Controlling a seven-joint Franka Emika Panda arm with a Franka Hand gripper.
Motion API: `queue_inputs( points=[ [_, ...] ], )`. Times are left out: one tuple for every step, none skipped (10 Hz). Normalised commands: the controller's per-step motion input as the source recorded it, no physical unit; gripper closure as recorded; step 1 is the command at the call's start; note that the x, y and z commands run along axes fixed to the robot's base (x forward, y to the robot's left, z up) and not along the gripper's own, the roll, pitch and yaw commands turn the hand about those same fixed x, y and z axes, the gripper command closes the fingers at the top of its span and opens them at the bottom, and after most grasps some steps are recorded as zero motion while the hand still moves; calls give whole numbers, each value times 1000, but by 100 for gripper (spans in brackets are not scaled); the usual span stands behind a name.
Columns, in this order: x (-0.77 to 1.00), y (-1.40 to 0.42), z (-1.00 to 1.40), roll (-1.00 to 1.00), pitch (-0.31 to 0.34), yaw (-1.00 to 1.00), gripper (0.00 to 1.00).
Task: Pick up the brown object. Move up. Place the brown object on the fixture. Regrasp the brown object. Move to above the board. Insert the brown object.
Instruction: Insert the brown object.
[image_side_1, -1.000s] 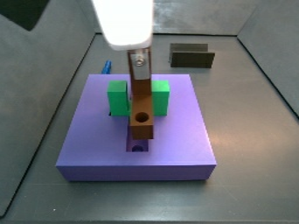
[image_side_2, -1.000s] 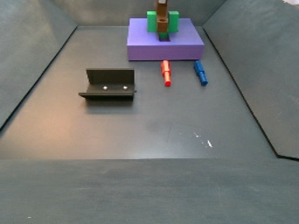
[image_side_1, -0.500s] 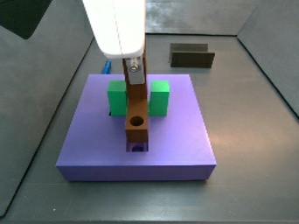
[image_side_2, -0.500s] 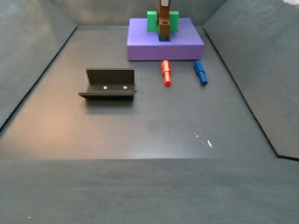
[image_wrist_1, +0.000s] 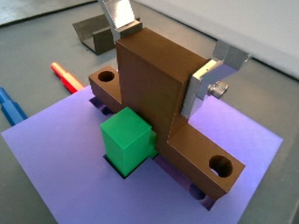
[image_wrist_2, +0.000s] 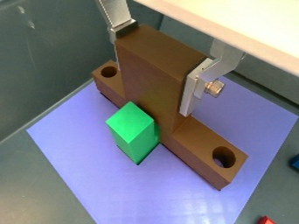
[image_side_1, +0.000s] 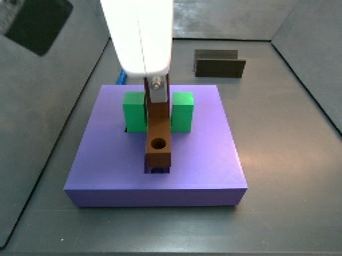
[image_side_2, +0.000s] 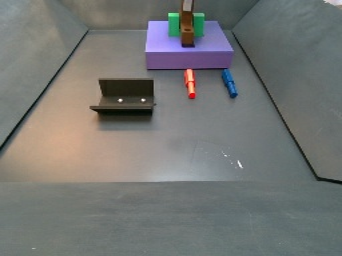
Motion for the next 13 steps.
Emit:
queue_inputs(
  points=[
    [0, 0, -63, 3, 0, 0, 100],
    [0, -34, -94, 4, 0, 0, 100],
    [0, -34, -109, 0, -1, 0, 100],
    [0, -26, -143, 10, -1, 0, 100],
    [0, -14, -163, 41, 0, 0, 100],
    [0, -17, -171, 53, 0, 0, 100],
    [0, -37, -146, 37, 0, 0, 100],
    [0, -37, -137, 33, 0, 0, 100],
    [0, -40, -140, 24, 0, 0, 100],
    [0, -31, -174, 40, 0, 0, 100],
    [0, -31, -231, 61, 0, 0, 100],
    [0, -46, -331, 100, 0, 0, 100],
    [0, -40, -417, 129, 0, 0, 100]
  ],
)
